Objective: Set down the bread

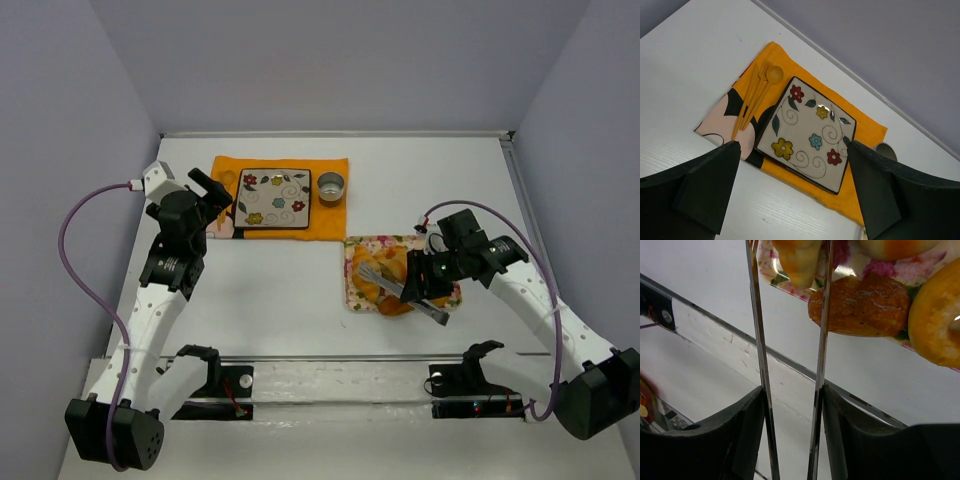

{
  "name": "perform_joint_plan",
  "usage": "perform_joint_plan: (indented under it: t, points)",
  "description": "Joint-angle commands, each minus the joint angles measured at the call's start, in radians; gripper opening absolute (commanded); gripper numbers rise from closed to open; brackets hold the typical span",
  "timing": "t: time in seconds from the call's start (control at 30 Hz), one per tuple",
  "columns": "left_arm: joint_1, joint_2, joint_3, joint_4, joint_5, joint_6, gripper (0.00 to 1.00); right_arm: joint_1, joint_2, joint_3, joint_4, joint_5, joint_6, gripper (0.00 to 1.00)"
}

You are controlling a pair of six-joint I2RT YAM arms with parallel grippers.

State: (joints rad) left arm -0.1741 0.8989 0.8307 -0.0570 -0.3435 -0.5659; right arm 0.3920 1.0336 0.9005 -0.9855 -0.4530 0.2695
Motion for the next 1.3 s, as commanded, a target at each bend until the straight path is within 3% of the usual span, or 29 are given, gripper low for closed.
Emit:
perform_joint_plan:
  t: [0.0,0.1,0.27,0.43,0.67,0.9,1.07,1.27]
  points:
    - [0.007,-0.029,-0.005,0.034,-0.014,0.001,0.99,0.031,0.031,0.032,-0.012,0.013,-0.013,0.51]
    - [0.007,-0.032,-0.008,0.034,-0.015,0.001,0.99,0.041,0.052,0.040,-0.004,0.022,-0.012,0.45]
    - [0.007,-0.035,-0.008,0.034,-0.017,0.003,0.99,0.041,0.043,0.087,0.007,0.040,0.008,0.20]
    - [0.007,-0.035,-0.008,0.034,-0.011,0.000,0.99,0.041,-0.007,0.171,0.025,0.004,0.011,0.17]
    - [0.007,-0.038,-0.010,0.037,-0.005,0.000,0.99,0.088,0.000,0.244,0.307,-0.164,0.020,0.17]
    - [0.007,-0.060,-0.015,0.031,-0.003,0.003,0.99,0.223,0.300,0.487,0.556,-0.050,-0.023,0.17]
    - [0.007,-0.083,-0.025,0.028,-0.014,0.001,0.99,0.243,0.691,0.812,0.571,-0.013,-0.064,0.17]
    - [0.008,-0.089,-0.027,0.017,-0.034,0.001,0.99,0.243,0.977,1.066,0.567,-0.056,-0.063,0.23]
